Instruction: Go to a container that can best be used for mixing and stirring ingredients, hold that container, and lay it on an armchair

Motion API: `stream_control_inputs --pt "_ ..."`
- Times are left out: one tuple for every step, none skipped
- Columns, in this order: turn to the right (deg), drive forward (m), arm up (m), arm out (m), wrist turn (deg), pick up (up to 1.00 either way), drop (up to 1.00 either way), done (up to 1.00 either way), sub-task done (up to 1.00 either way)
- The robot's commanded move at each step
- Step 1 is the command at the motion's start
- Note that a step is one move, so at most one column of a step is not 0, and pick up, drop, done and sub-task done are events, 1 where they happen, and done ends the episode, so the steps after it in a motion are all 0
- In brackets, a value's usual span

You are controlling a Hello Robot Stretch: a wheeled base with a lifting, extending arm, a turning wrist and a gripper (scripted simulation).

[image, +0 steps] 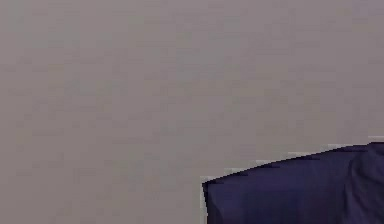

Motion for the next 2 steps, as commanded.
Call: stream_control_inputs --pt "0.0 0.00 0.00 -0.08 0.0 0.00 0.00 0.00 0.00" --pt "0.0 0.00 0.00 0.00 0.0 0.00 0.00 1.00 0.00"
